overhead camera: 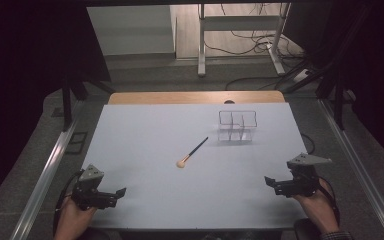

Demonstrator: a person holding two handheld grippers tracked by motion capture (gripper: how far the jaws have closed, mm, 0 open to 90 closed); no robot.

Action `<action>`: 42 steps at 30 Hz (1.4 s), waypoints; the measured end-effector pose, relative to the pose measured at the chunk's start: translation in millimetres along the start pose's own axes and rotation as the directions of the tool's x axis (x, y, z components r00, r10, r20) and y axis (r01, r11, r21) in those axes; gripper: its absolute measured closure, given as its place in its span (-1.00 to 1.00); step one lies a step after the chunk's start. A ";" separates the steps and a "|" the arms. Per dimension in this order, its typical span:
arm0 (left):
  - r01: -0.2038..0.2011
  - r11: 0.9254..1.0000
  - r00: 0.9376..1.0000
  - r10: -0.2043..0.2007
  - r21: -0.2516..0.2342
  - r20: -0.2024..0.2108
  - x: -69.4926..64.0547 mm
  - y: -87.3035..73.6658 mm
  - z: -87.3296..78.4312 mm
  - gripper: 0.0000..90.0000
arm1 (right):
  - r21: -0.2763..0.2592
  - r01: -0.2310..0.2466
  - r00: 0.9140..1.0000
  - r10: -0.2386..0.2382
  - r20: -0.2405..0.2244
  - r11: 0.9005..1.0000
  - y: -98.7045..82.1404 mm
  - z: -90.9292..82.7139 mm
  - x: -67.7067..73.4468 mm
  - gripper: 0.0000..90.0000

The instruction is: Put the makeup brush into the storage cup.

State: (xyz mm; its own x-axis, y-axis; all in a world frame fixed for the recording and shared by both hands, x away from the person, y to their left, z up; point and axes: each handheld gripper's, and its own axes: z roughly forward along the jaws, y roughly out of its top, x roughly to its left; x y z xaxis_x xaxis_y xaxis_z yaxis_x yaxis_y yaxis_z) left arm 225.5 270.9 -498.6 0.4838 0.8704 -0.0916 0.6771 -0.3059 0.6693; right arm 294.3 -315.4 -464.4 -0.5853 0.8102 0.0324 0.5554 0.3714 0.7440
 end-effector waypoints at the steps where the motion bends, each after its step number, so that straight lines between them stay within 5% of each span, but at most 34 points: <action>1: 0.000 1.000 1.000 0.000 0.000 0.000 0.0 0.0 0.0 -1.00 | -0.001 -0.002 1.000 0.002 -0.002 1.000 0.1 0.0 0.3 -1.00; 13: -0.026 0.999 1.000 0.026 -0.022 -0.007 0.8 -1.3 -0.8 -1.00 | 0.006 0.004 1.000 -0.004 -0.006 1.000 0.9 1.6 3.6 -1.00; 30: -0.010 1.000 1.000 0.010 -0.015 0.003 -1.7 1.9 -0.9 -1.00 | 0.011 0.013 1.000 -0.013 -0.009 1.000 0.2 1.6 0.4 -1.00; 42: -0.022 0.999 1.000 0.022 0.031 -0.009 -6.4 14.8 6.4 -1.00 | 0.028 0.023 1.000 -0.023 -0.005 0.999 -0.2 3.1 0.2 -1.00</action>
State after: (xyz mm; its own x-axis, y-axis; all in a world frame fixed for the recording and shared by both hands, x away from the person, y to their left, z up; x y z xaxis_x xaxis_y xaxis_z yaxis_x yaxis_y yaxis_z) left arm 235.9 258.4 -492.8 0.4937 0.8668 -0.0705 0.6834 -0.3365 0.6479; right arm 296.0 -313.9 -466.6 -0.6010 0.7990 0.0189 0.5582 0.4027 0.7254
